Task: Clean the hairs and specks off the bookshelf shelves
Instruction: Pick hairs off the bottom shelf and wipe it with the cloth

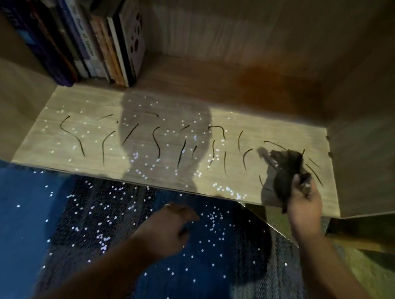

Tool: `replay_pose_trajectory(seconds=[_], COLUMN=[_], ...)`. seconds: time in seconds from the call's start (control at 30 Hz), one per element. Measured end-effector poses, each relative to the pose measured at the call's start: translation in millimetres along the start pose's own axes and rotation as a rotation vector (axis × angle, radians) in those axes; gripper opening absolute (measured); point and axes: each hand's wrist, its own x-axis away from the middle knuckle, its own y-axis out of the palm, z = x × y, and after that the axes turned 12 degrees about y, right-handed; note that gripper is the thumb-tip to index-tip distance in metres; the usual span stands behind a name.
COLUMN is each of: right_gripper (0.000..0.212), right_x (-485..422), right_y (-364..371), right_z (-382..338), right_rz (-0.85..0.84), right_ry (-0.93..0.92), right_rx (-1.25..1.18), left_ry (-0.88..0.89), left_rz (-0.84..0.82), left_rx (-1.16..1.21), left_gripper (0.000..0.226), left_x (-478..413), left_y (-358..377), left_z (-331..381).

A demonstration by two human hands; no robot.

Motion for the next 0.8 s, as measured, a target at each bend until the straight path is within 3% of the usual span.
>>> replay_pose_trajectory(seconds=[0.1, 0.2, 0.3, 0.47, 0.53, 0.63, 0.73, 0.8], right_gripper=[0.027, 0.056, 0.047, 0.067, 0.061, 0.048, 0.035, 0.032], right_x=[-34.3, -36.1, 15.2, 82.1, 98.9, 110.0, 103.5, 97.7], right_y=[6.9, 31.6, 75.1, 120.2, 122.2, 119.9, 109.1, 97.4], right_z=[13.6, 26.4, 21.0, 18.0, 11.7, 5.0, -1.8, -9.3], right_rz=[0.037, -0.021, -0.125, -0.305, -0.364, -0.386, -0.309, -0.287], right_ry=[0.047, 0.13, 0.119, -0.199, -0.134, -0.07, -0.072, -0.014], right_rx=[0.219, 0.358, 0.494, 0.468, 0.386, 0.316, 0.224, 0.089], left_ry=[-0.045, -0.097, -0.246, -0.577, -0.724, -0.9, -1.041, -1.206], left_rz=[0.045, 0.155, 0.249, 0.454, 0.607, 0.697, 0.869, 1.004], left_rx=[0.09, 0.163, 0.288, 0.603, 0.839, 1.173, 1.043, 0.874], left_gripper=[0.046, 0.032, 0.023, 0.01, 0.009, 0.012, 0.017, 0.043], left_x=[28.6, 44.4, 52.0, 47.5, 42.3, 29.0, 18.5, 13.9], left_y=[2.0, 4.3, 10.7, 0.7, -13.4, -38.2, -56.5, -67.8], left_z=[-1.7, -10.4, -24.8, -49.1, -64.5, -84.3, -107.6, -114.7])
